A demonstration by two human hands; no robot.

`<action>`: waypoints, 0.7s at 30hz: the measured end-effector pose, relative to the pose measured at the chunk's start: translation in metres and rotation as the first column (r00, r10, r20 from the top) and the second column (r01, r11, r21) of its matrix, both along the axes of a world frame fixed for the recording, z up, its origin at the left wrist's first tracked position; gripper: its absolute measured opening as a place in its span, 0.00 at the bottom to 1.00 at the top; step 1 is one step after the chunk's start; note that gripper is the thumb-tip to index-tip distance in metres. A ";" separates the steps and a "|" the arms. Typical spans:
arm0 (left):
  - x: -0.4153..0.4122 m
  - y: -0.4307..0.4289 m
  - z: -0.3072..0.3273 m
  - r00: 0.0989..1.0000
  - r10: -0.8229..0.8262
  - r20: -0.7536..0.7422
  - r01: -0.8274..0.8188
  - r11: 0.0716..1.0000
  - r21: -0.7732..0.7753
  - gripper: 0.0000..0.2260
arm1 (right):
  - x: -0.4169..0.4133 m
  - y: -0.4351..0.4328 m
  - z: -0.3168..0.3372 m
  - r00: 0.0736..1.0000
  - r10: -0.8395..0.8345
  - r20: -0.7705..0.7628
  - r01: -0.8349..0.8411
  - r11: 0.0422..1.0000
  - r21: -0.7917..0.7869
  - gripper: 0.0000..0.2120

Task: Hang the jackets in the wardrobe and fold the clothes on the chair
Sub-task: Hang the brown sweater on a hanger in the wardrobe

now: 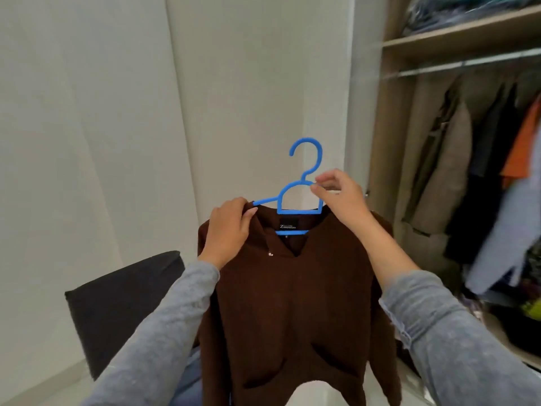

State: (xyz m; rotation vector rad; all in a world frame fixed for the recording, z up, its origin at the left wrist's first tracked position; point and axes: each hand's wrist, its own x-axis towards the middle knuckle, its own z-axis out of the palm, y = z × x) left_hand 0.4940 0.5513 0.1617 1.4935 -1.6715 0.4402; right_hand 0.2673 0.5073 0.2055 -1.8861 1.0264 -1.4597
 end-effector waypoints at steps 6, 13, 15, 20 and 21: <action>-0.069 -0.026 0.009 0.977 -0.155 -0.144 0.143 0.985 -0.092 0.10 | -0.118 0.014 -0.022 0.776 -0.448 -0.444 0.443 0.888 -0.123 0.12; -0.152 -0.067 0.001 0.874 -0.411 -0.258 0.421 0.907 -0.021 0.10 | -0.217 0.046 -0.033 0.919 -0.104 -0.380 0.225 0.931 0.289 0.16; -0.178 -0.076 -0.009 0.776 -0.477 -0.412 0.519 0.855 -0.012 0.10 | -0.229 0.050 -0.044 0.941 -0.151 -0.302 0.252 0.910 0.330 0.14; -0.247 -0.084 -0.056 0.649 -0.489 -0.583 0.620 0.784 0.032 0.14 | -0.243 0.039 -0.068 0.916 -0.361 -0.174 0.401 0.829 0.389 0.17; -0.261 -0.084 -0.070 0.657 -0.497 -0.567 0.647 0.757 0.086 0.18 | -0.244 0.032 -0.072 0.915 -0.386 -0.118 0.398 0.817 0.418 0.16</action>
